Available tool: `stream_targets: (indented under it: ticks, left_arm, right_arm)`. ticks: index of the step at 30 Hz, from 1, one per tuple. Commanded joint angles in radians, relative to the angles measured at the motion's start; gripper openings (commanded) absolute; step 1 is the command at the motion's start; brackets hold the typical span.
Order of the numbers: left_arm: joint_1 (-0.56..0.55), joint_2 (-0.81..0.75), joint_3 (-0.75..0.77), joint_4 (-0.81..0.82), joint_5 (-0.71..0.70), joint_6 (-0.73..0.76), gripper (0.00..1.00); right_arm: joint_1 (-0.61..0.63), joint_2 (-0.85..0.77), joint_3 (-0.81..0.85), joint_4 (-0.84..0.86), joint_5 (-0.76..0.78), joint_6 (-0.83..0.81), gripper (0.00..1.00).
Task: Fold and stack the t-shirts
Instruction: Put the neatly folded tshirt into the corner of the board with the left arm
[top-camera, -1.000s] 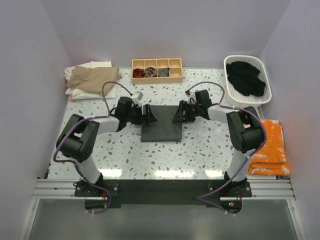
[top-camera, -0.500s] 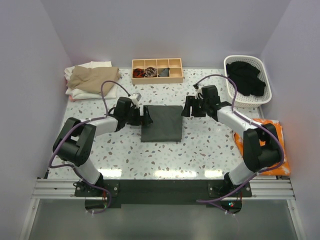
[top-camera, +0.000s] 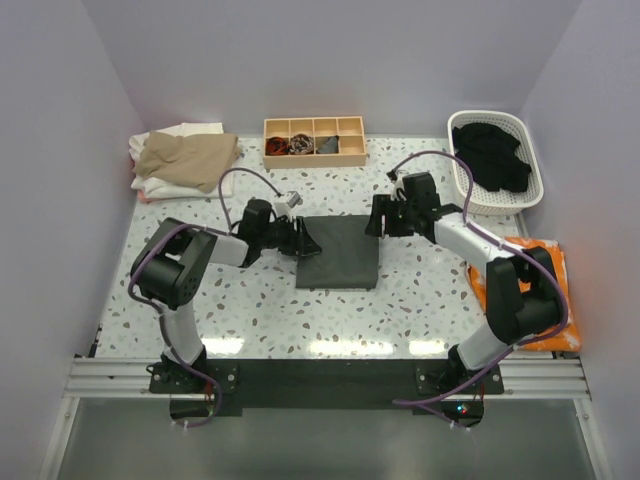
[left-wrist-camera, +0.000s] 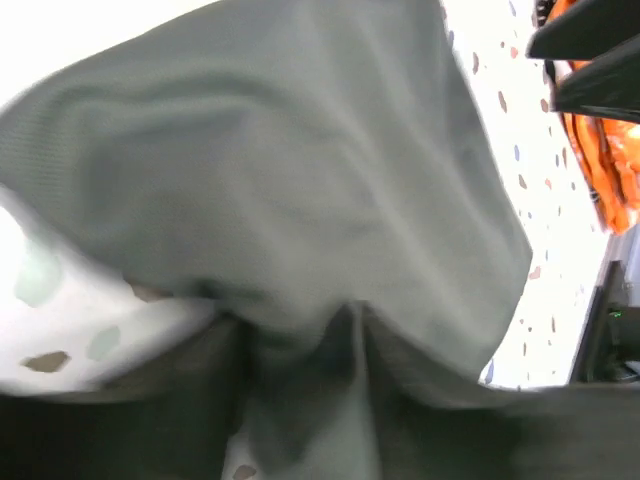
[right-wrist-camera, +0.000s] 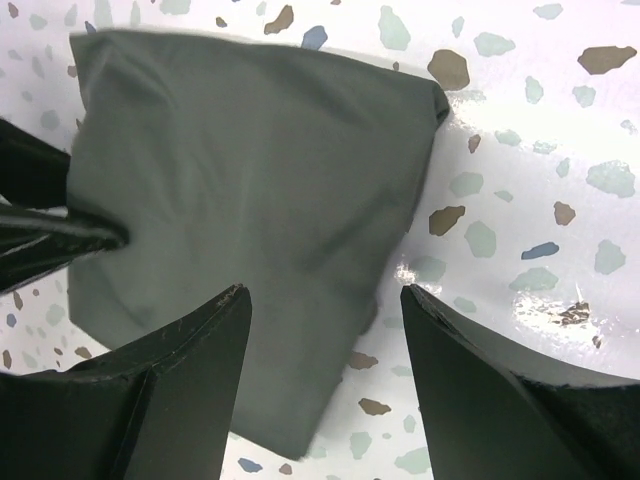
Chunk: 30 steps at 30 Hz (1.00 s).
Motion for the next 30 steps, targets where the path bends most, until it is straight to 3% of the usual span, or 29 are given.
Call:
stream_targets:
  ticks: [1, 2, 9, 14, 20, 26, 30]
  left_arm:
    - [-0.01, 0.097, -0.015, 0.053, 0.072, -0.063, 0.25]
    - [-0.01, 0.108, -0.005, 0.059, 0.073, -0.076, 0.0]
    - [-0.008, 0.142, 0.163, 0.055, 0.135, -0.076, 0.0]
    - [0.022, 0.056, 0.393, -0.279, 0.073, 0.107, 0.0]
    - [0.101, 0.04, 0.775, -0.77, -0.117, 0.412, 0.0]
    - [0.255, 0.193, 1.226, -1.112, -0.177, 0.64, 0.0]
    - [0.349, 0.365, 1.635, -1.306, -0.229, 0.719, 0.0]
  right_arm:
    - [-0.001, -0.015, -0.003, -0.013, 0.022, -0.024, 0.66]
    - [-0.001, -0.015, -0.005, -0.015, 0.027, -0.024, 0.66]
    - [-0.002, -0.044, -0.029, -0.016, 0.06, -0.027, 0.66]
    - [-0.001, -0.059, -0.04, -0.024, 0.066, -0.033, 0.66]
    - [-0.001, -0.055, -0.035, -0.038, 0.068, -0.047, 0.66]
    - [-0.001, -0.033, -0.022, -0.036, 0.048, -0.048, 0.66]
    - [-0.001, -0.004, -0.016, -0.03, 0.034, -0.053, 0.66]
